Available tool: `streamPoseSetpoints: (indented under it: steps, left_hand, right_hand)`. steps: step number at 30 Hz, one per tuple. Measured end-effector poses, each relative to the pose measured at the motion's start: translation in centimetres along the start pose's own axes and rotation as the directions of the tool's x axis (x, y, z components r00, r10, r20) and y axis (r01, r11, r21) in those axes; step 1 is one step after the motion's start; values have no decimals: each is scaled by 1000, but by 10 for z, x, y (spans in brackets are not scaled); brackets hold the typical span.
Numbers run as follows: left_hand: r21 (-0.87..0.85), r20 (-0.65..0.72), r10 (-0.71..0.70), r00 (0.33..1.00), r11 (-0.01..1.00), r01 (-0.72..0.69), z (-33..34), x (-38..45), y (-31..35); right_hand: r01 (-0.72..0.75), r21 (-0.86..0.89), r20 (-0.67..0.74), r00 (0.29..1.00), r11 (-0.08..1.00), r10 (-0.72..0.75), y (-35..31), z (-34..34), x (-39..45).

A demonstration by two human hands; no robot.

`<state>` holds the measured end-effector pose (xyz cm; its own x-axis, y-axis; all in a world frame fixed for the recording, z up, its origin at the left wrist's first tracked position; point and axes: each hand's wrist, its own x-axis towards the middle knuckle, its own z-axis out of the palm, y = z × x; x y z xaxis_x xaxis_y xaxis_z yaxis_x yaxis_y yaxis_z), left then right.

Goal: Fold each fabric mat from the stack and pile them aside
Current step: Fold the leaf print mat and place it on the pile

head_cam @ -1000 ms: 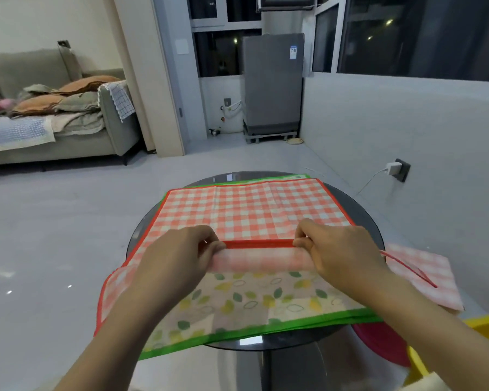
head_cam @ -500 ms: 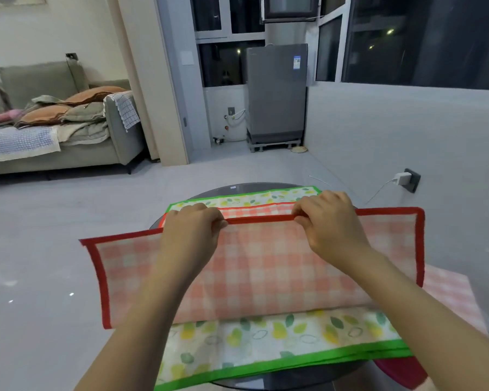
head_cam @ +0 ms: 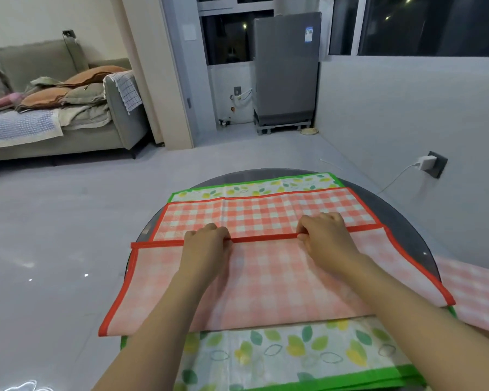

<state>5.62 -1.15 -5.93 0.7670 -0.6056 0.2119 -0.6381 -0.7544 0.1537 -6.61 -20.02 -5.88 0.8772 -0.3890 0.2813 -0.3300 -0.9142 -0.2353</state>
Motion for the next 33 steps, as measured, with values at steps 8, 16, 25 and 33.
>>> streamPoseSetpoints:
  steps: [8, 16, 25, 33]
  left_hand:
    - [-61, -112, -84, 990, 995, 78, 9, -9, 10]
    - [-14, 169, 29, 985, 1000, -27, 6, -74, 48]
    - [-24, 242, 106, 964, 994, -104, 35, -87, 42]
    - [-15, 259, 99, 961, 995, -98, 32, -88, 40]
  right_hand:
    - [-36, -32, -5, 999, 999, 36, -2, -1, -5]
    - [85, 82, 181, 978, 993, -99, -45, 10, -57]
    - [99, -20, 361, 929, 995, -85, -47, 29, -81]
    - [0, -73, 337, 941, 997, 25, -6, 20, -83]
